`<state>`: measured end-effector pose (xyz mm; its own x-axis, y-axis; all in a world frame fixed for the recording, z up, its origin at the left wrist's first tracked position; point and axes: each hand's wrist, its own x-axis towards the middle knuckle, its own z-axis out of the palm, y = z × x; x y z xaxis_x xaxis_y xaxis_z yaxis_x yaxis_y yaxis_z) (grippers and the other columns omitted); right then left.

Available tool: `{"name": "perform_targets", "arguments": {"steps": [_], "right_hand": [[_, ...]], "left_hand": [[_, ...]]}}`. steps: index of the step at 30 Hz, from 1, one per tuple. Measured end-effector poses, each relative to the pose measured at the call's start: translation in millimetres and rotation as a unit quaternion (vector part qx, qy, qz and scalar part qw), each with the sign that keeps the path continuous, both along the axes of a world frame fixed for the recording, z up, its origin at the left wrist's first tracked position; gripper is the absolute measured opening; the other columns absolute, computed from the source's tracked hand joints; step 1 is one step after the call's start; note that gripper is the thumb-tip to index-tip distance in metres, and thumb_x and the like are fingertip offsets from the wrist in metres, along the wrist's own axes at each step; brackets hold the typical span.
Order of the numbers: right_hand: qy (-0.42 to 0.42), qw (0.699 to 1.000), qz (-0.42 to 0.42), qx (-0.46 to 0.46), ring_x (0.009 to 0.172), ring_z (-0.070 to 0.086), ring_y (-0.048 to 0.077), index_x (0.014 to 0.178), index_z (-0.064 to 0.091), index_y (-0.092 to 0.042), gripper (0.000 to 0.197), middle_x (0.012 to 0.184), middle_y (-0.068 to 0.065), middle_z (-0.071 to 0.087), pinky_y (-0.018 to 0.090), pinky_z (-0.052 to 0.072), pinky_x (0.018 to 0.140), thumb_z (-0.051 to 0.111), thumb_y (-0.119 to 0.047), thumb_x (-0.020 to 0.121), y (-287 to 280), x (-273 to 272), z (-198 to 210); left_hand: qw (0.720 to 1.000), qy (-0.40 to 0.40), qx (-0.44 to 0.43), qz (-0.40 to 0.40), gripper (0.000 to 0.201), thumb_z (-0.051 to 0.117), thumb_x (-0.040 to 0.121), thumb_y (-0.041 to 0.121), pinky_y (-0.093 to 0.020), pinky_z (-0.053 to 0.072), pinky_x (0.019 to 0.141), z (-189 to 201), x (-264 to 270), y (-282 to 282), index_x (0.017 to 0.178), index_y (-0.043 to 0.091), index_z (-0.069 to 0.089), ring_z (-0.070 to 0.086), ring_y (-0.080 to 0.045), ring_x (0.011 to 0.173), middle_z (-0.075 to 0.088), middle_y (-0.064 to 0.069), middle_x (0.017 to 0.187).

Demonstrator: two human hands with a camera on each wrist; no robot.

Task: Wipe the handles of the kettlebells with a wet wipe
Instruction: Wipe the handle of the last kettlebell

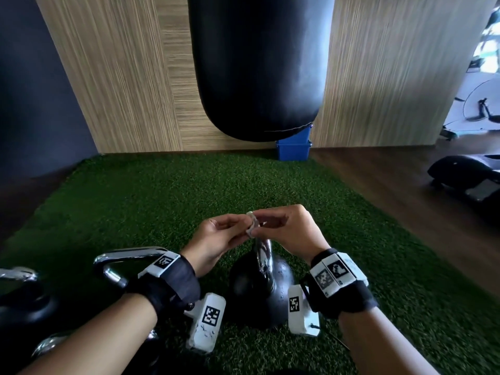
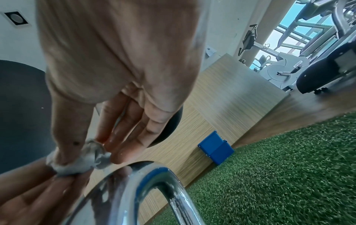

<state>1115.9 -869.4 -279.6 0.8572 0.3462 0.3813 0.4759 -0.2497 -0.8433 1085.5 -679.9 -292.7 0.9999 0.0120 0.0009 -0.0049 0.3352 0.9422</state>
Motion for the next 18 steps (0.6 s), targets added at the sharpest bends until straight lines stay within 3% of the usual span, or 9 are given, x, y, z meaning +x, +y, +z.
{"name": "perform_targets", "arguments": {"steps": [4, 6, 8, 10, 12, 13, 14, 16, 18], "right_hand": [[-0.009, 1.000, -0.027, 0.004, 0.076, 0.075, 0.006, 0.094, 0.081, -0.022, 0.027, 0.083, -0.008, 0.079, 0.026, 0.062, 0.074, 0.091, -0.021, 0.069, -0.9, -2.6, 0.6], [-0.019, 0.998, -0.060, 0.006, 0.073, 0.074, 0.004, 0.092, 0.081, -0.022, 0.025, 0.081, -0.010, 0.078, 0.024, 0.062, 0.073, 0.090, -0.021, 0.069, -3.8, -2.1, -0.3], [-0.023, 0.994, -0.105, 0.007, 0.072, 0.073, 0.001, 0.090, 0.081, -0.024, 0.024, 0.080, -0.013, 0.078, 0.019, 0.060, 0.069, 0.091, -0.025, 0.069, -11.0, 0.0, -2.0], [0.005, 0.989, -0.146, 0.024, 0.069, 0.072, -0.001, 0.086, 0.081, -0.027, 0.021, 0.077, -0.016, 0.077, 0.015, 0.057, 0.063, 0.091, -0.026, 0.067, -20.8, 5.6, -4.9], [0.041, 0.981, -0.188, 0.023, 0.064, 0.069, -0.006, 0.080, 0.079, -0.031, 0.021, 0.072, -0.020, 0.075, 0.009, 0.051, 0.056, 0.092, -0.028, 0.064, -28.5, 14.0, -8.7], [0.056, 0.977, -0.204, 0.011, 0.063, 0.068, -0.007, 0.078, 0.079, -0.033, 0.021, 0.070, -0.021, 0.074, 0.006, 0.048, 0.053, 0.092, -0.030, 0.062, -30.5, 18.6, -11.7], [0.067, 0.974, -0.215, -0.005, 0.062, 0.067, -0.009, 0.076, 0.078, -0.034, 0.021, 0.068, -0.022, 0.073, 0.004, 0.046, 0.052, 0.092, -0.031, 0.060, -31.2, 22.5, -15.1], [0.081, 0.970, -0.227, -0.037, 0.059, 0.064, -0.012, 0.068, 0.076, -0.036, 0.018, 0.064, -0.023, 0.071, 0.002, 0.044, 0.050, 0.092, -0.032, 0.060, -29.3, 30.0, -25.8], [0.097, 0.968, -0.224, -0.061, 0.055, 0.061, -0.014, 0.061, 0.074, -0.037, 0.018, 0.060, -0.024, 0.069, 0.001, 0.042, 0.047, 0.092, -0.032, 0.061, -25.5, 37.4, -40.9]], "left_hand": [[1.000, -0.005, 0.018, 0.009, 0.022, 0.080, 0.071, 0.019, -0.023, 0.062, 0.070, 2.9, 3.5, -2.9, 0.090, 0.010, 0.072, 0.077, -0.017, 0.081, 0.080, -0.011, 0.093], [0.998, -0.002, 0.059, 0.028, 0.013, 0.076, 0.084, 0.020, -0.026, 0.063, 0.071, 1.5, 6.6, -1.3, 0.095, 0.016, 0.070, 0.076, -0.017, 0.084, 0.080, -0.007, 0.096], [0.978, 0.001, 0.202, 0.040, 0.019, 0.066, 0.097, 0.007, -0.029, 0.059, 0.076, -4.9, 8.6, 5.0, 0.109, 0.022, 0.065, 0.072, -0.017, 0.094, 0.079, 0.000, 0.106], [0.900, 0.024, 0.434, -0.003, 0.052, 0.067, 0.089, -0.001, -0.032, 0.053, 0.089, -19.1, 8.9, 13.9, 0.131, 0.026, 0.055, 0.063, -0.019, 0.114, 0.068, 0.000, 0.132], [0.782, 0.048, 0.611, -0.111, 0.103, 0.087, 0.071, 0.020, -0.033, 0.042, 0.113, -40.1, 2.4, 11.9, 0.156, 0.020, 0.030, 0.046, -0.021, 0.140, 0.044, -0.004, 0.157], [0.748, 0.055, 0.645, -0.147, 0.129, 0.093, 0.060, 0.039, -0.037, 0.033, 0.121, -52.1, -2.4, 4.7, 0.162, 0.018, 0.016, 0.034, -0.022, 0.149, 0.030, -0.004, 0.165], [0.734, 0.058, 0.657, -0.162, 0.146, 0.091, 0.052, 0.059, -0.042, 0.025, 0.126, -63.2, -7.4, -5.9, 0.163, 0.018, 0.005, 0.023, -0.023, 0.154, 0.018, -0.003, 0.169], [0.738, 0.040, 0.658, -0.140, 0.152, 0.074, 0.049, 0.088, -0.052, 0.009, 0.129, -88.1, -13.6, -29.4, 0.163, 0.024, -0.004, 0.004, -0.027, 0.158, 0.000, -0.003, 0.172], [0.754, 0.038, 0.650, -0.082, 0.143, 0.057, 0.060, 0.096, -0.053, -0.001, 0.129, -105.3, -13.8, -46.5, 0.163, 0.021, -0.008, -0.005, -0.030, 0.158, -0.006, -0.010, 0.171]]}}
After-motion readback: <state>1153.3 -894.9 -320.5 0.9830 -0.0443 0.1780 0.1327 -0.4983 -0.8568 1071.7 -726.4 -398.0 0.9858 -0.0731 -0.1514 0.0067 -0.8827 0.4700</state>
